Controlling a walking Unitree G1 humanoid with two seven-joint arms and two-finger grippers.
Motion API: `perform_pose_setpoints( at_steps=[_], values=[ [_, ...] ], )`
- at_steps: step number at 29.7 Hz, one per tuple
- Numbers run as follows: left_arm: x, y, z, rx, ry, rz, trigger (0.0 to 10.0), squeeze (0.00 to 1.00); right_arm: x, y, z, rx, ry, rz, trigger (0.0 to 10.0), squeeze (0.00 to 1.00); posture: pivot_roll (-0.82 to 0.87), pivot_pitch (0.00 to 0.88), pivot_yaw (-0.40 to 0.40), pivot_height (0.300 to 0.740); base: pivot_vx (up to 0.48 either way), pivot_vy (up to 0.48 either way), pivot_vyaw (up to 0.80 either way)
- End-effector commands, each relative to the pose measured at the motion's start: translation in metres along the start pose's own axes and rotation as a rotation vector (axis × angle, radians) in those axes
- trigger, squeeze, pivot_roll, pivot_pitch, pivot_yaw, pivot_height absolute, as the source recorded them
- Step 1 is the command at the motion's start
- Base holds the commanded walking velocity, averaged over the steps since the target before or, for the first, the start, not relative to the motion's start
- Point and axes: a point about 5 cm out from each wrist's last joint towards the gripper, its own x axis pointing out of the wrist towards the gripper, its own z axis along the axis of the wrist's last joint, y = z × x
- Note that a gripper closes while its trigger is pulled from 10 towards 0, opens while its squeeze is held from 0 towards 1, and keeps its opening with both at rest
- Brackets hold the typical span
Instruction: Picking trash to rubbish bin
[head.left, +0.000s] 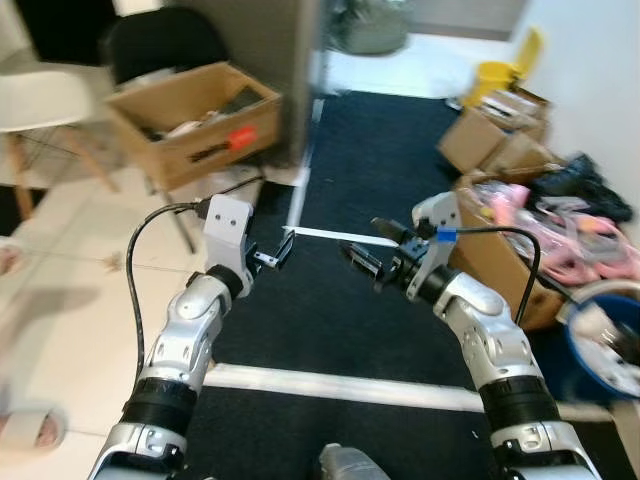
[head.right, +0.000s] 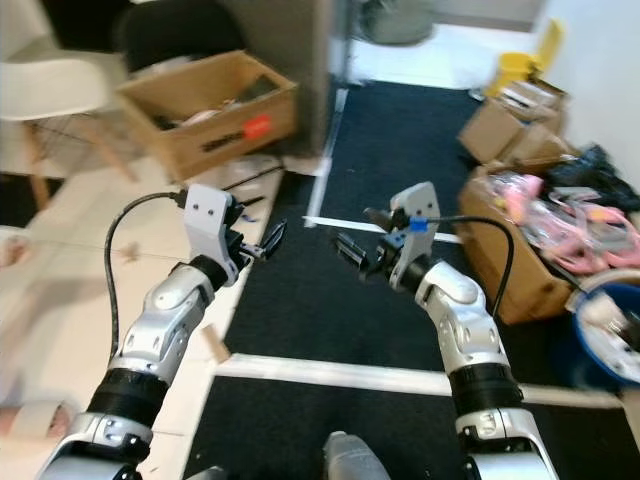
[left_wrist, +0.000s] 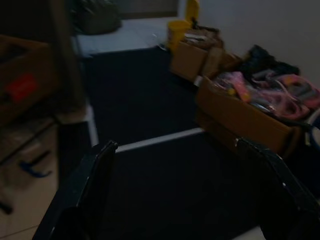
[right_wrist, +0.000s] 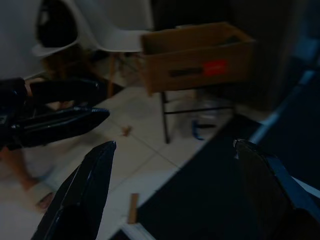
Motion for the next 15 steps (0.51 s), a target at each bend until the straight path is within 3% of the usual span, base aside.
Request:
perform_pose_setpoints(
  at_steps=[1, 8, 15],
  values=[
    [-0.005, 0.003, 0.002, 0.018, -0.019, 0.022, 10.0, 0.0, -0.001, 0.002, 0.002, 0.001, -0.006, 0.022, 10.0, 0.0, -0.05, 0.0, -0.048, 0.74, 0.0, 0.0, -0.8],
    [-0.01, 0.003, 0.001, 0.015, -0.041, 0.064, 10.0, 0.0, -0.012, -0.001, -0.002, 0.02, -0.013, -0.021, 10.0, 0.0, -0.05, 0.0, -0.056, 0.74, 0.0, 0.0, -0.8],
    [0.003, -0.001, 0.005, 0.013, -0.038, 0.017, 10.0, 0.0, -0.005, 0.003, 0.001, 0.018, -0.025, 0.018, 10.0, 0.0, -0.06, 0.0, -0.047, 0.74, 0.0, 0.0, -0.8]
  ],
)
